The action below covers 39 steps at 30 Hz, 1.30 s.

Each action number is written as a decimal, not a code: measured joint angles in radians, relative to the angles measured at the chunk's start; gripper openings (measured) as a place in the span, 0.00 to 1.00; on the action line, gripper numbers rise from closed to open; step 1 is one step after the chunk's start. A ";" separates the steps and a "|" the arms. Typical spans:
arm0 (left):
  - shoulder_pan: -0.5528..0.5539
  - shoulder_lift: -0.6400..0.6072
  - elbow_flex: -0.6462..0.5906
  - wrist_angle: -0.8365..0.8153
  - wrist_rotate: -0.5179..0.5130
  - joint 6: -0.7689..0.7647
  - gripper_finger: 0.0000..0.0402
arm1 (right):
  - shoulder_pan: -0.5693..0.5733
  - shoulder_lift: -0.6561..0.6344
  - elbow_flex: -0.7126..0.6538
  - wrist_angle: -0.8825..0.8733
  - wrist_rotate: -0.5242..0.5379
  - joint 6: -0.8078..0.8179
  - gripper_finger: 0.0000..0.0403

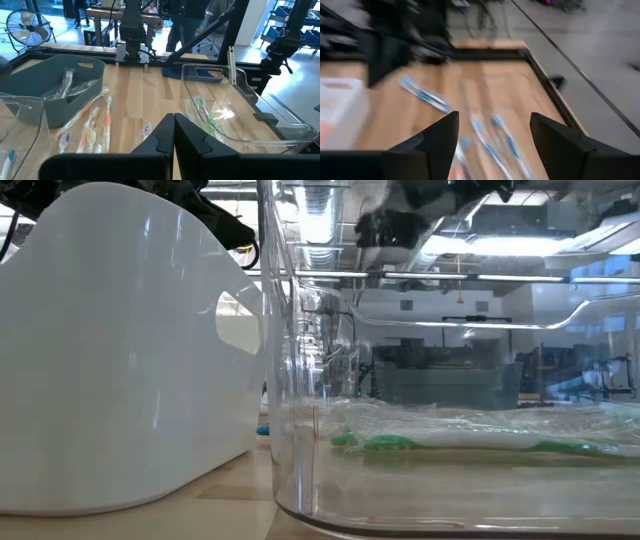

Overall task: Pick & Place Toothbrushes
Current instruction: Put the purple toothbrush into the green bin

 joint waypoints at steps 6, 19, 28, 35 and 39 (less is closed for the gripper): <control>0.000 0.000 0.000 -0.001 -0.004 0.016 0.00 | 0.109 -0.009 -0.053 0.235 -0.038 0.034 0.59; 0.000 0.090 0.000 0.101 -0.111 0.107 0.00 | 0.208 -0.076 -0.088 0.353 -0.038 -0.065 0.59; 0.014 0.284 0.000 0.167 -0.080 0.106 0.00 | 0.211 -0.067 -0.090 0.340 -0.038 -0.080 0.59; 0.046 0.296 0.000 0.148 0.002 0.106 0.00 | 0.219 -0.070 -0.089 0.340 -0.038 -0.080 0.59; 0.045 0.296 0.000 0.148 0.003 0.137 0.00 | 0.217 -0.070 -0.089 0.332 -0.037 -0.080 0.59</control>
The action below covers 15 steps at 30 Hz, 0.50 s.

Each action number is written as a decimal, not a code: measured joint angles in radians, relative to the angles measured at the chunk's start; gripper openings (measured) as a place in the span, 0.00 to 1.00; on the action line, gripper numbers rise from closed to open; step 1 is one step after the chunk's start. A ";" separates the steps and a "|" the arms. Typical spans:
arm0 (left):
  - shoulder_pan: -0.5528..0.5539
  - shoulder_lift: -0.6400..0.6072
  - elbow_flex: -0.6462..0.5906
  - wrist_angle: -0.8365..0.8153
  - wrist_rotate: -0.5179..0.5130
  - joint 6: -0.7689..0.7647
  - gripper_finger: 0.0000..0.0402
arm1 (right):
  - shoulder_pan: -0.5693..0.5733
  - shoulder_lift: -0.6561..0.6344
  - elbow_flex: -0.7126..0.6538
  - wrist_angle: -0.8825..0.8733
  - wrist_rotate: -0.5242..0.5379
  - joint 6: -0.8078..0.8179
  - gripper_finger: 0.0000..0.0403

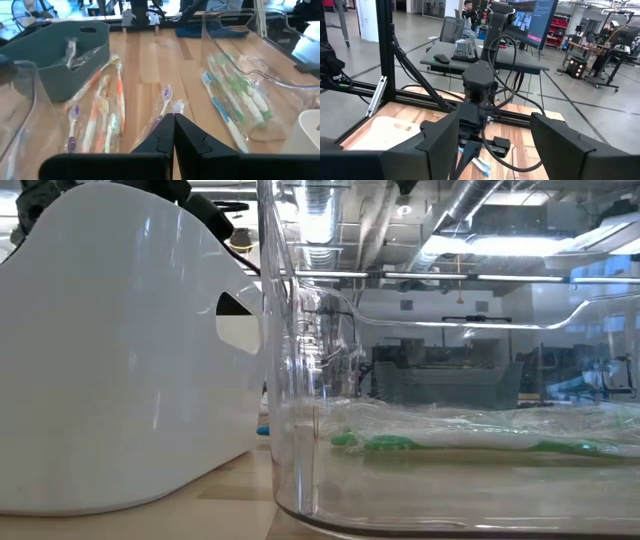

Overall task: Pick & Place Toothbrushes
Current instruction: Put the purple toothbrush into the green bin

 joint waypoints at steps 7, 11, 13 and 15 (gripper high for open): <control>0.000 -0.001 0.000 0.048 -0.052 0.069 0.00 | 0.000 0.000 0.000 -0.002 0.001 0.000 0.59; 0.000 -0.001 0.001 0.023 -0.068 0.082 0.00 | 0.000 0.000 0.000 -0.003 0.003 0.000 0.59; -0.001 -0.001 0.001 -0.036 -0.069 0.092 0.00 | 0.000 0.000 0.000 -0.002 0.003 0.000 0.59; -0.001 -0.001 0.001 -0.088 -0.069 0.092 0.00 | 0.000 0.000 0.000 -0.002 0.003 0.000 0.59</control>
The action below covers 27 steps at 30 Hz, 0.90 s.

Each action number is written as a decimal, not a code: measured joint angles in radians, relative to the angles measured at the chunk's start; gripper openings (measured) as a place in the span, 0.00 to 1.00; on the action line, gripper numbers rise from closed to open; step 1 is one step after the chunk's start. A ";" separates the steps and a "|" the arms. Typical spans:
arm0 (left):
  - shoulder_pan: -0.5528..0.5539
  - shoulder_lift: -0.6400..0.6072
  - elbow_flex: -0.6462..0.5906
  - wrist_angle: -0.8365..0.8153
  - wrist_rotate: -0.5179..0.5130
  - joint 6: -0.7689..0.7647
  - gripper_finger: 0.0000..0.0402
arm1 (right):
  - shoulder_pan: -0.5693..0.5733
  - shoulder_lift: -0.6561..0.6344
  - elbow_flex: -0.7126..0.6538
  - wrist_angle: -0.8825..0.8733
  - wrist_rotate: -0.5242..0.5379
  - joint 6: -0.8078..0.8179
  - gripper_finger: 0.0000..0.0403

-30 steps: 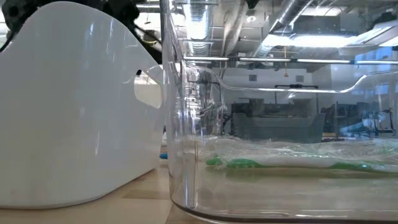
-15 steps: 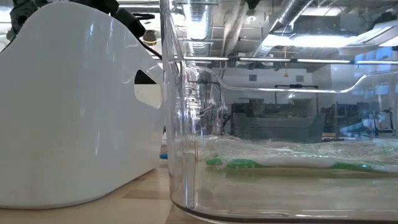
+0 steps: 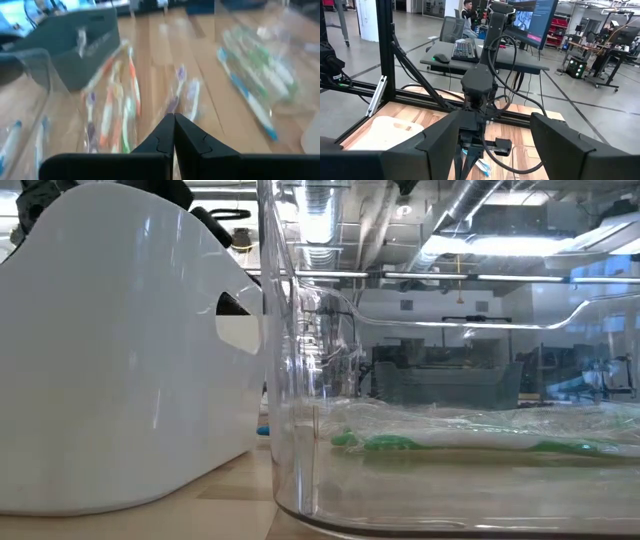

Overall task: Pick & Place Toothbrushes
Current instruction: Put the purple toothbrush into the green bin

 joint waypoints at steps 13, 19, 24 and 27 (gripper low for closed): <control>-0.046 0.016 0.042 -0.047 -0.005 0.142 0.13 | 0.000 0.000 0.001 0.000 0.000 -0.002 0.59; -0.043 0.116 0.057 -0.053 -0.056 0.141 0.28 | 0.000 0.000 0.001 0.003 0.000 -0.002 0.59; -0.043 0.193 0.101 -0.049 -0.090 0.139 0.36 | 0.000 0.000 0.001 0.003 0.000 -0.001 0.59; -0.039 0.216 0.117 -0.049 -0.091 0.139 0.37 | 0.000 0.002 0.001 0.003 0.000 -0.001 0.59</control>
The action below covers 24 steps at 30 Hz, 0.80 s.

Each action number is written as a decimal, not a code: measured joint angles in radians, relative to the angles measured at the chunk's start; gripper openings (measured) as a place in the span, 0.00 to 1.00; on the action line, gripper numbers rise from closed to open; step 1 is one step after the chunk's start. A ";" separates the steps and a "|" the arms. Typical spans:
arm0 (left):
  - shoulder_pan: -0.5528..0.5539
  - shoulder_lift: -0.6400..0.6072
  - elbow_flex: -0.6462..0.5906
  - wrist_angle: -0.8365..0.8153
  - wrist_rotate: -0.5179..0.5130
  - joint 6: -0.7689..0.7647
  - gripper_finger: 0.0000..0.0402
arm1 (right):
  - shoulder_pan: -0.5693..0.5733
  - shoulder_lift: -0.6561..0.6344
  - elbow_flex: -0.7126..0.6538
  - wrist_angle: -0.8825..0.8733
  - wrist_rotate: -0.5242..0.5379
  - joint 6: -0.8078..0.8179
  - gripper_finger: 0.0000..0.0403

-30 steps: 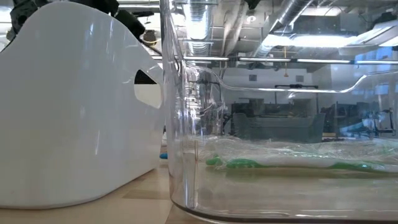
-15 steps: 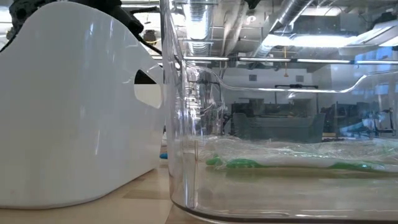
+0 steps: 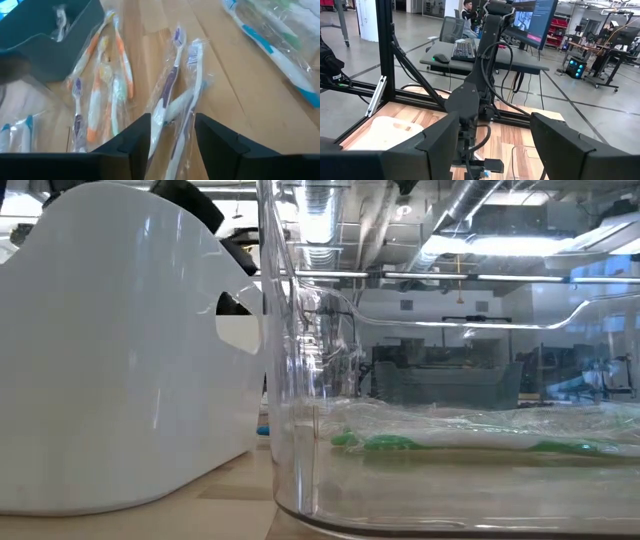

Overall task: Pick & Place Toothbrushes
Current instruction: Put the purple toothbrush into the green bin

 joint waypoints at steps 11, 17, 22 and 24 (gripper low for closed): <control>0.015 -0.054 0.010 -0.174 -0.004 -0.071 0.31 | 0.000 0.001 0.000 -0.008 0.000 0.001 0.59; 0.034 -0.060 0.010 -0.219 0.068 -0.106 0.29 | 0.000 0.001 0.000 -0.010 0.000 0.001 0.59; 0.035 -0.060 0.010 -0.226 0.082 -0.109 0.29 | 0.000 0.001 0.000 -0.010 0.000 0.001 0.59; 0.035 -0.060 0.010 -0.239 0.082 -0.108 0.29 | 0.000 0.001 0.000 -0.010 0.000 0.001 0.59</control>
